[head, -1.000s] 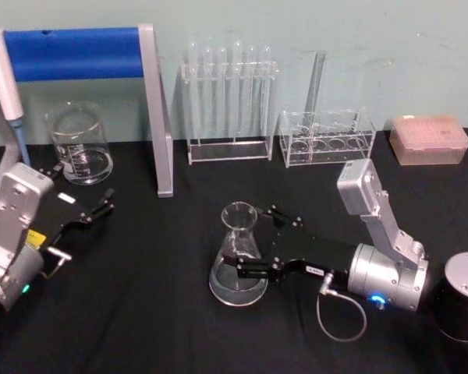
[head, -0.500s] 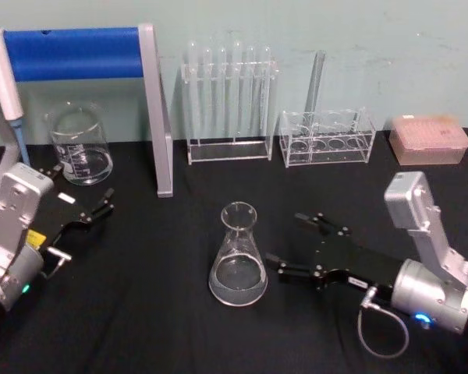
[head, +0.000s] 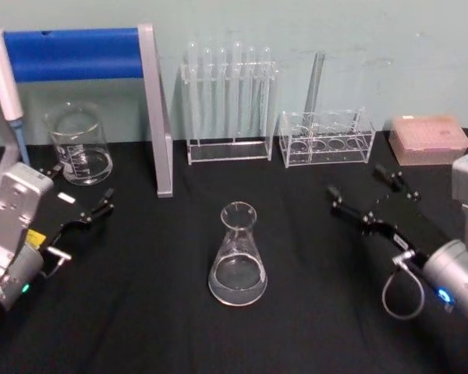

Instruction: Grasp the erlenmeyer flask with one hand, shake it three times, then place it back.

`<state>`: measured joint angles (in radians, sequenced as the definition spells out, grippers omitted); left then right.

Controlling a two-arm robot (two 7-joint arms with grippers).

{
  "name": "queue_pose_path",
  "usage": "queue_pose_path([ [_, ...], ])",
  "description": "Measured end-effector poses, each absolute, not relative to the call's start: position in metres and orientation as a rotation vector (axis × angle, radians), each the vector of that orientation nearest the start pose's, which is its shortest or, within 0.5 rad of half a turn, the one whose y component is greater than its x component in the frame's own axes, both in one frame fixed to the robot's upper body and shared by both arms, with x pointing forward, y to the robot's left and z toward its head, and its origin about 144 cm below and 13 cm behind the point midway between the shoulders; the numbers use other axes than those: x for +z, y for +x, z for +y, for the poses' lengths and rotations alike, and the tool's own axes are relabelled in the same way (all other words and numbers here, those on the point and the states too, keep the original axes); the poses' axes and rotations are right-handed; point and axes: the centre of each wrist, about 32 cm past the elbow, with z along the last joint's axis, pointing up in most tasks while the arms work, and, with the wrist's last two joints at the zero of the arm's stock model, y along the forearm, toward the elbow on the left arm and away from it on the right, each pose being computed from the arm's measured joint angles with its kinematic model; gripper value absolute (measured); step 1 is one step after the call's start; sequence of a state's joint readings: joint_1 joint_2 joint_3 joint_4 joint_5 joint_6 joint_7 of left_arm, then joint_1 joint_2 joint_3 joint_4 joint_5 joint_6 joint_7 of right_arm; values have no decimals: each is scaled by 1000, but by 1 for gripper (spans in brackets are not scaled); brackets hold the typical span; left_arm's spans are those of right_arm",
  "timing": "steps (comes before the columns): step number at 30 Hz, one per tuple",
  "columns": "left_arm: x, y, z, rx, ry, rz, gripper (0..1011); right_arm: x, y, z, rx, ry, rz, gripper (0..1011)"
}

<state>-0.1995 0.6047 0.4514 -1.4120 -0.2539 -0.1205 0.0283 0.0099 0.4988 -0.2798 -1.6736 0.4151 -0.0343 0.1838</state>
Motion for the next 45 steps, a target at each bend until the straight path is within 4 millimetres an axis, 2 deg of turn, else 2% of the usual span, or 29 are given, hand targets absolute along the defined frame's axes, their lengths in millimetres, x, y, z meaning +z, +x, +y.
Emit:
queue_pose_path([
  [9,1140,489,310,1248,304,-285,1001,1164,466,-251,-1231,-50,-62,1003],
  [18,1140,489,310,1248,305,-285,1001,1150,487,-233,-1291,-157,14,1003],
  [25,1140,489,310,1248,304,-285,1001,1143,492,-230,-1289,-193,37,1002],
  [45,1140,489,310,1248,304,-285,1001,1143,491,-233,-1269,-193,44,1002],
])
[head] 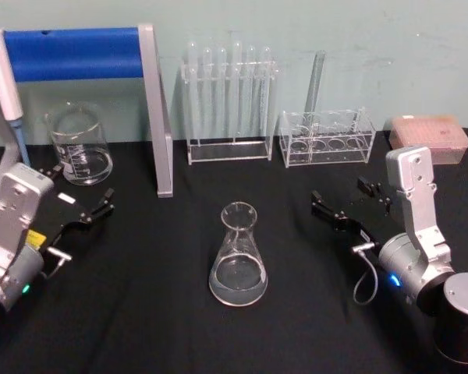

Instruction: Grasp the erlenmeyer flask with one hand, shake it three times, then place it back.

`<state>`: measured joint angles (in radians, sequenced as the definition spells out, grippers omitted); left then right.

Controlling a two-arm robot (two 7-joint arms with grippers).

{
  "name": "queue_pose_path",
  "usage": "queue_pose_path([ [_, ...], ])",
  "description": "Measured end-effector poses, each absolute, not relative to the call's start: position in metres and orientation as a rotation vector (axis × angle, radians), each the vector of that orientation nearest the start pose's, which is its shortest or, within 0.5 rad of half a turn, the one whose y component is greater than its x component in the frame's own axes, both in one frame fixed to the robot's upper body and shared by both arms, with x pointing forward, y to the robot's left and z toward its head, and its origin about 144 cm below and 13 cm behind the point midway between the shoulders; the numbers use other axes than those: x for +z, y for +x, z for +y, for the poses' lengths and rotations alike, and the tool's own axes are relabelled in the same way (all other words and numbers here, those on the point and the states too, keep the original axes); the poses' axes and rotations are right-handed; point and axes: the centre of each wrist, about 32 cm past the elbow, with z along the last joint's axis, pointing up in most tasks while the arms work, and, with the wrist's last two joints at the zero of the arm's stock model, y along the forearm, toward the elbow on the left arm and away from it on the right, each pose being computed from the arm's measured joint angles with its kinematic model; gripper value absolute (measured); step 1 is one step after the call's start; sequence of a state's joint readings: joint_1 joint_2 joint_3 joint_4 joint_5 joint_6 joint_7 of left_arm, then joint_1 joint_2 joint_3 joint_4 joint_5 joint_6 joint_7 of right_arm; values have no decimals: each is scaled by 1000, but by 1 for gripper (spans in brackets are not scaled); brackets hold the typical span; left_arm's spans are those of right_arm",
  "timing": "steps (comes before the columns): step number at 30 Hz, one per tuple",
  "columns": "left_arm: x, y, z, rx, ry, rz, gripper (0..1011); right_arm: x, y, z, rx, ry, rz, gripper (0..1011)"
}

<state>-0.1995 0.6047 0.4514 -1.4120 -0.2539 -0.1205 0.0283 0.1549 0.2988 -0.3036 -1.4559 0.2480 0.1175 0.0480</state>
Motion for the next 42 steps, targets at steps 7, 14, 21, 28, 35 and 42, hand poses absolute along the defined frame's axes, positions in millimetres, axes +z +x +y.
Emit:
queue_pose_path([
  [7,1140,489,310,1248,305,-285,1001,1143,491,-233,-1270,-192,43,1002],
  [14,1140,489,310,1248,304,-285,1001,1143,491,-233,-1270,-191,43,1002],
  [21,1140,489,310,1248,304,-285,1001,1143,491,-233,-1271,-191,43,1002],
  [28,1140,489,310,1248,304,-285,1001,1143,491,-233,-1272,-191,43,1002],
  [35,1140,489,310,1248,304,-285,1001,1143,491,-233,-1272,-191,43,1002],
  [42,1140,489,310,1248,304,-285,1001,1143,491,-233,-1272,-191,43,1002],
])
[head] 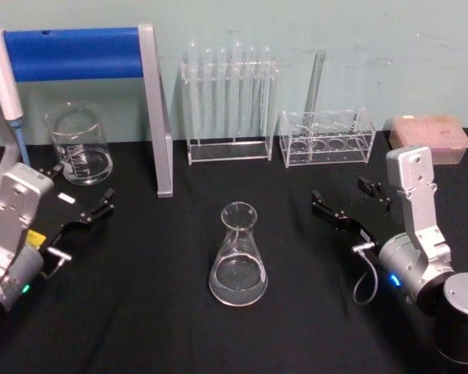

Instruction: Grasp the erlenmeyer flask with one hand, shake it three times, then place it back.

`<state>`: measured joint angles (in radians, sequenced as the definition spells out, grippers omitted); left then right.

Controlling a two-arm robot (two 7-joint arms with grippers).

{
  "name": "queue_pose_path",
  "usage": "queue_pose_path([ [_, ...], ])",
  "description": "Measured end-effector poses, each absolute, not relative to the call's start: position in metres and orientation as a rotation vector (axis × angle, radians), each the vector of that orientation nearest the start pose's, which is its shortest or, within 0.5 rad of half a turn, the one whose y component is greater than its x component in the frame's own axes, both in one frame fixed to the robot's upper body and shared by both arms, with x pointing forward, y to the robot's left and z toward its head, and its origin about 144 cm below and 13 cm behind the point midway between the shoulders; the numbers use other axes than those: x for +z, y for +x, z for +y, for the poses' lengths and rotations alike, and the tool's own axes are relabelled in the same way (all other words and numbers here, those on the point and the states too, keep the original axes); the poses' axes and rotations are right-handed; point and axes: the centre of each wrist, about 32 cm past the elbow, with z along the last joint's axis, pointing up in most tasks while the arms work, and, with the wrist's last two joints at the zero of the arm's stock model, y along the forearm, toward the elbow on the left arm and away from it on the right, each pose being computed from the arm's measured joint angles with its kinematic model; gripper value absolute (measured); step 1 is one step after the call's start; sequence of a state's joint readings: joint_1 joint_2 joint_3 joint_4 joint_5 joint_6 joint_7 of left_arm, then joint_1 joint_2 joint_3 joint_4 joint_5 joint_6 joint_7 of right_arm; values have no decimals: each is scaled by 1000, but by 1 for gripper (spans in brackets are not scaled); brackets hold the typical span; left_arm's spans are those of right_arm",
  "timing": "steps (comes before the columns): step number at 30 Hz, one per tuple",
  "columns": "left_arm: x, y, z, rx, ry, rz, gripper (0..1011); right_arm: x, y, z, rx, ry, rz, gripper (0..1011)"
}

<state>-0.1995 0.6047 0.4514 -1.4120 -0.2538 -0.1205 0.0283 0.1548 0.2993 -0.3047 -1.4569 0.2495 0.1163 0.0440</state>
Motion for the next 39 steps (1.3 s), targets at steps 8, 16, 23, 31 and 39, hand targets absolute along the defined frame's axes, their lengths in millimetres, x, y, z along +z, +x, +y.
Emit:
queue_pose_path([
  [8,1140,489,310,1248,304,-285,1001,1143,491,-233,-1272,-191,43,1002],
  [16,1140,489,310,1248,304,-285,1001,1143,491,-233,-1272,-191,43,1002],
  [23,1140,489,310,1248,305,-285,1001,1143,491,-233,-1272,-191,43,1003],
  [31,1140,489,310,1248,305,-285,1001,1143,491,-233,-1272,-191,43,1003],
  [39,1140,489,310,1248,304,-285,1001,1143,491,-233,-1272,-191,43,1002],
])
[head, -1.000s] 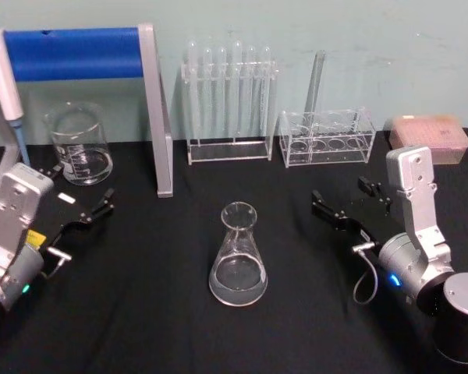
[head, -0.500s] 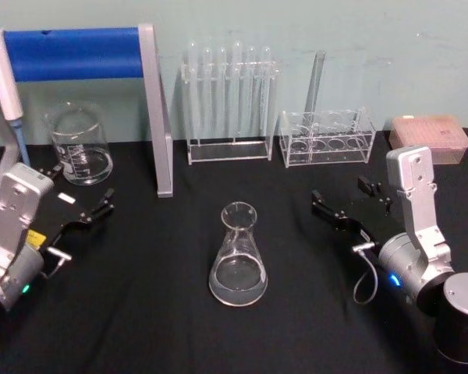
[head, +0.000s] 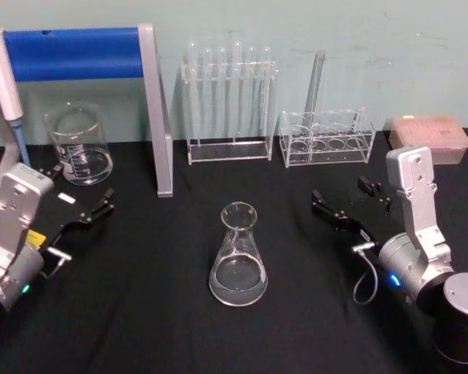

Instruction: Grasp the erlenmeyer flask with one hand, shake it three times, then place it back.

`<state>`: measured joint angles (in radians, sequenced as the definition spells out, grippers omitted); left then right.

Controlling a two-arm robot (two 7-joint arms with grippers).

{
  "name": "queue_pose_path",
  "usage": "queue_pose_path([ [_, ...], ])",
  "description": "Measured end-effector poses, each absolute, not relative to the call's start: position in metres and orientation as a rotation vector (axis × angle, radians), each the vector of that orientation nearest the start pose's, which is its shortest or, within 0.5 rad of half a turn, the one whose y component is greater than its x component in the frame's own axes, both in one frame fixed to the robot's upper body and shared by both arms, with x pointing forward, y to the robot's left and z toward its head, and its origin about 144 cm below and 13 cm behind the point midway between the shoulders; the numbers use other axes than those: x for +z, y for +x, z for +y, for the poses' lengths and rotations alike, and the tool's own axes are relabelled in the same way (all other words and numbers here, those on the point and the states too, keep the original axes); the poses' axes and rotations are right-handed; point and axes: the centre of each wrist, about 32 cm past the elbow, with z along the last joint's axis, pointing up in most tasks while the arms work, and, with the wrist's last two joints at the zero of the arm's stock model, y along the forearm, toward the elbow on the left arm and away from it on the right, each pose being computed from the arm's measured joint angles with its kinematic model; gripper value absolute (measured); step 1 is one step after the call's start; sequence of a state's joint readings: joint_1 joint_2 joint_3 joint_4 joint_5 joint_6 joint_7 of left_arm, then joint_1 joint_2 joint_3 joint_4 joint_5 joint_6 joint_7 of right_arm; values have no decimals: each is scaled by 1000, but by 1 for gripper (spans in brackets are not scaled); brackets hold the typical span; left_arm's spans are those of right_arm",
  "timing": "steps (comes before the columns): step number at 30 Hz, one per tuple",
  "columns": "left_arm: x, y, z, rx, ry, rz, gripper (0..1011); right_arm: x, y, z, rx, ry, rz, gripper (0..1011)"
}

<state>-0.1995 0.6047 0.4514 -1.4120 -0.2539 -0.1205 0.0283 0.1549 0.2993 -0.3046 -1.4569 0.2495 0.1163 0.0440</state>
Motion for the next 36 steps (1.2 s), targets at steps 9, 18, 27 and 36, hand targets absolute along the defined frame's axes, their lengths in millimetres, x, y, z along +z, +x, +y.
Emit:
queue_pose_path([
  [9,1140,489,310,1248,304,-285,1001,1143,491,-233,-1272,-191,43,1003],
  [18,1140,489,310,1248,304,-285,1001,1143,491,-233,-1272,-191,43,1003],
  [27,1140,489,310,1248,304,-285,1001,1143,491,-233,-1272,-191,43,1002],
  [36,1140,489,310,1248,304,-285,1001,1143,491,-233,-1272,-191,43,1003],
])
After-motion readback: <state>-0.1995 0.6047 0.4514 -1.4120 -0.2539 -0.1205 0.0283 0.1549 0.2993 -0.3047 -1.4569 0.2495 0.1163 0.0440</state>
